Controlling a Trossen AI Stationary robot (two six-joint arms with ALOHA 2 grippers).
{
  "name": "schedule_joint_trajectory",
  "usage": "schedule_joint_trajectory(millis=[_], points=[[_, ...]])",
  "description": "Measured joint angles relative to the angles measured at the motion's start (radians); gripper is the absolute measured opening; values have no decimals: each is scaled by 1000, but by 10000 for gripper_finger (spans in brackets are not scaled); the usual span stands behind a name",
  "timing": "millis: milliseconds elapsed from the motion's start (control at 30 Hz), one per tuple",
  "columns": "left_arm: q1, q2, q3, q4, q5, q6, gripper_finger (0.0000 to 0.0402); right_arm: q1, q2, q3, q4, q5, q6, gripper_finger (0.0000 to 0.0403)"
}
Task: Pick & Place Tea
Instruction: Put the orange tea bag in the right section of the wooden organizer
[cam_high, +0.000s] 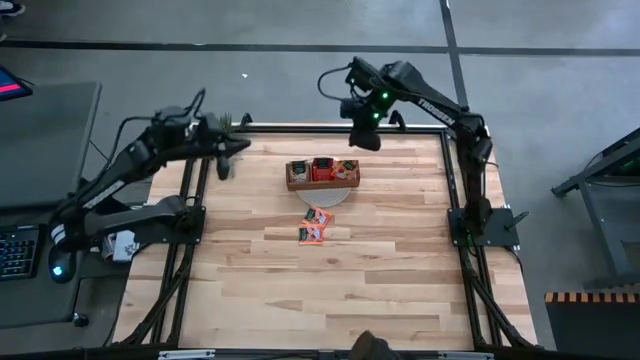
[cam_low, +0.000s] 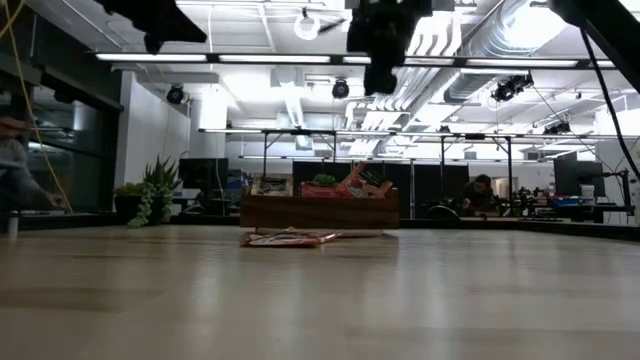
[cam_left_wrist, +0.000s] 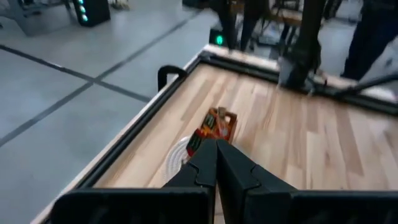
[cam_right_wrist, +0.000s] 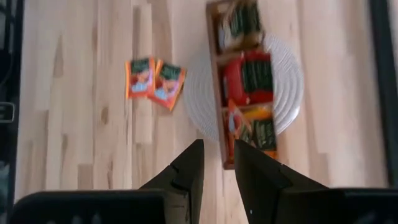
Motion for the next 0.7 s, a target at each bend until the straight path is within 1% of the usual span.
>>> schedule_joint_trajectory(millis=[67,167,267,367,433,533,700], points=[[0,-47,-29,17,0,-23,0,-8,-14,-98,49,-6,-2,83],[0,-93,-43,18,-11,-27,0,-11,-52,-300,183,-17,-3,83],[0,-112,-43,19,-11,-27,0,-11,-95,-498,339,-3,6,83],[0,-116,-43,14,-11,-30,0,-10,-128,-658,482,6,47,83],[0,-115,-44,-5,-11,-31,0,-10,-147,-732,563,6,82,83],[0,-114,-44,-29,-12,-42,0,-9,-168,-806,646,-1,114,83],[0,-113,-44,-38,-10,-56,0,-7,-184,-853,713,19,123,83]])
